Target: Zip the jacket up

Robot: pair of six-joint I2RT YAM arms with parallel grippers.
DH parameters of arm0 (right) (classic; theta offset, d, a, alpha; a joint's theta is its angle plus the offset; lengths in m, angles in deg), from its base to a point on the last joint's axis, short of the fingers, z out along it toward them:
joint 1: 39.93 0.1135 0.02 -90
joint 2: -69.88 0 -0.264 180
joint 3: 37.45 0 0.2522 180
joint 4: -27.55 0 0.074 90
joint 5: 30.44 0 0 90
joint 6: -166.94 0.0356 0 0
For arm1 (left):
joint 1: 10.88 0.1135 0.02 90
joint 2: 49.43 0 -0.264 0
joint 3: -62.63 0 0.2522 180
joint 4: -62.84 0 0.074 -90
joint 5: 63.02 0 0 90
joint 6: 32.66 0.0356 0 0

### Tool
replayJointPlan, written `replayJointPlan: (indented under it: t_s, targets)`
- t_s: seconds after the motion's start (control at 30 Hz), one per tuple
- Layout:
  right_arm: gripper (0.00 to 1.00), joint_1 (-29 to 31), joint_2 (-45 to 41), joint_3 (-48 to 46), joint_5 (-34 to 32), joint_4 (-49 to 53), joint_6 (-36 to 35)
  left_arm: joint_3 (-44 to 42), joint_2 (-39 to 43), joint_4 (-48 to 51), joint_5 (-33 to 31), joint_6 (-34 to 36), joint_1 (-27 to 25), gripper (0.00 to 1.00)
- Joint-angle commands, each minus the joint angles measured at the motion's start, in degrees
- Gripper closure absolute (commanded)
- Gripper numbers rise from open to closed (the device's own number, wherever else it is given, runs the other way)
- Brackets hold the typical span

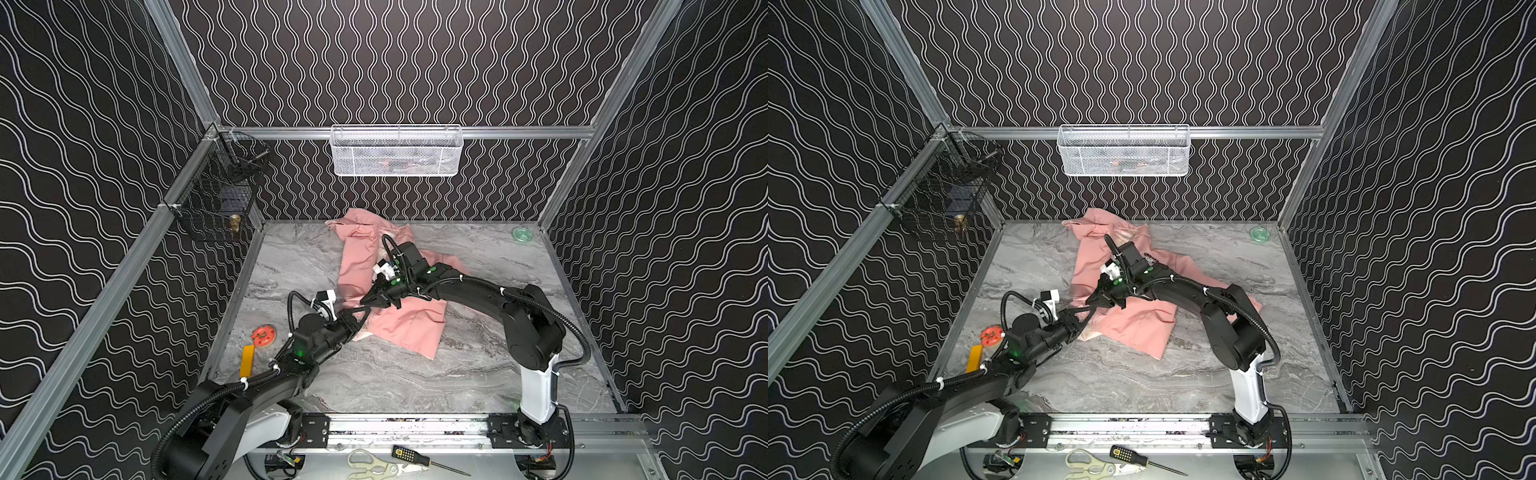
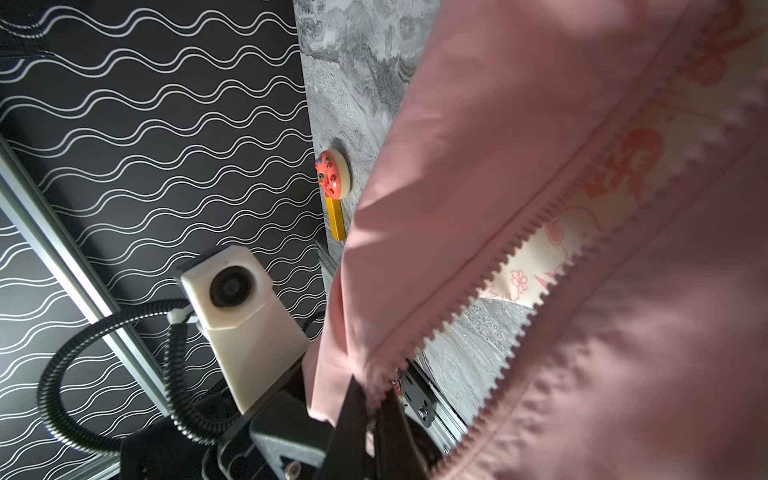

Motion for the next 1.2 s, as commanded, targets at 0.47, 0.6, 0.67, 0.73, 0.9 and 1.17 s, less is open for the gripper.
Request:
replayJointPlan:
  t_s: [0.47,0.6,0.67,0.73,0.9,1.17]
  targets:
    - [0.56,-2.0,-6.7,-6.7,-1.9,-3.9,-1.2,-0.2,-4.1,-14.3,4.4,-3.8,0.0,0.65]
    - [0.54,-2.9,-8.1,-8.5,-2.4,-4.0,-1.8,0.5,-7.8,-19.7,5.6,-5.5,0.1,0.65]
    - [0.53,-3.5,-9.0,-9.5,-2.6,-4.3,-1.9,0.5,-9.8,-22.9,5.9,-6.6,0.1,0.67]
    - [0.52,-4.0,-10.1,-10.9,-2.3,-5.6,-1.9,0.7,-12.1,-26.3,6.5,-7.7,0.1,0.7]
    - [0.54,-5.5,-12.1,-14.0,-2.6,-6.6,-2.5,0.8,-15.7,-31.9,6.8,-9.9,0.1,0.77]
    - [0.62,-6.1,-14.1,-16.5,-0.8,-11.2,-2.9,1.8,-11.8,-25.6,7.0,-8.4,0.1,0.72]
